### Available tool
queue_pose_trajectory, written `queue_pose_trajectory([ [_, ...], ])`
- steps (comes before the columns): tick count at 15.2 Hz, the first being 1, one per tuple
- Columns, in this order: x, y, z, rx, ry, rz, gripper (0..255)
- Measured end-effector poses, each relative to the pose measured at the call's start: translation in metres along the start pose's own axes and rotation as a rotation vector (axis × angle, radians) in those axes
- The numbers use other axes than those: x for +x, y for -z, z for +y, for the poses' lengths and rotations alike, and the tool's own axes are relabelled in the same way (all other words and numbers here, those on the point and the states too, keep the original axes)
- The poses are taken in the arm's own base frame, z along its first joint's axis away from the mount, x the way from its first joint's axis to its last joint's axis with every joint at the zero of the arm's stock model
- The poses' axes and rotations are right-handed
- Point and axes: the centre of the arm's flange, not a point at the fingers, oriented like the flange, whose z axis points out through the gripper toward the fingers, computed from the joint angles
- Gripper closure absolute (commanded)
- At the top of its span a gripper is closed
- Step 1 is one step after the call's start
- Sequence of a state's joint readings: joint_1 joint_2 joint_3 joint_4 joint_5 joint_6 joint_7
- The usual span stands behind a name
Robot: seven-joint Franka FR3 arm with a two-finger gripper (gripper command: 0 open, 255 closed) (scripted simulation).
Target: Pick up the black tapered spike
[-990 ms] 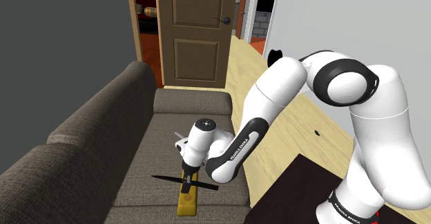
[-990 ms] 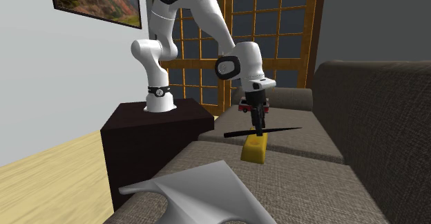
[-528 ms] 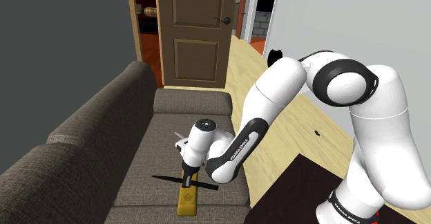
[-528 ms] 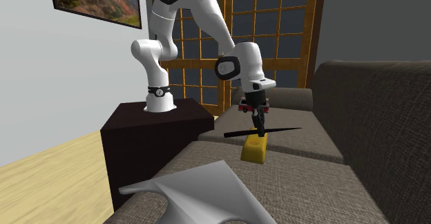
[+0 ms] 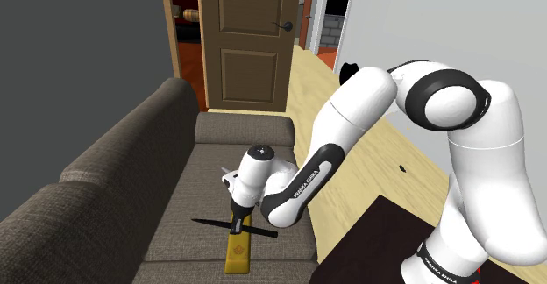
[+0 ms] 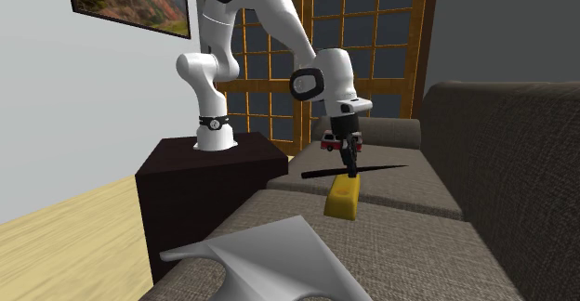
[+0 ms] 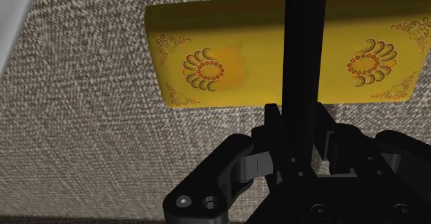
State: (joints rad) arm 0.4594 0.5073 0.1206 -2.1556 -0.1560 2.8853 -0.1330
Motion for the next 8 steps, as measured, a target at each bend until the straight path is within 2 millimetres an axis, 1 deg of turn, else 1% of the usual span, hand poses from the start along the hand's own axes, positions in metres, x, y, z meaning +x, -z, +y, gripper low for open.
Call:
queue_pose_trajectory([
  [2,0.001,0.011,0.002,0.000,0.000,0.000,255],
  [8,0.009,0.042,0.001,0.000,0.000,0.000,255],
])
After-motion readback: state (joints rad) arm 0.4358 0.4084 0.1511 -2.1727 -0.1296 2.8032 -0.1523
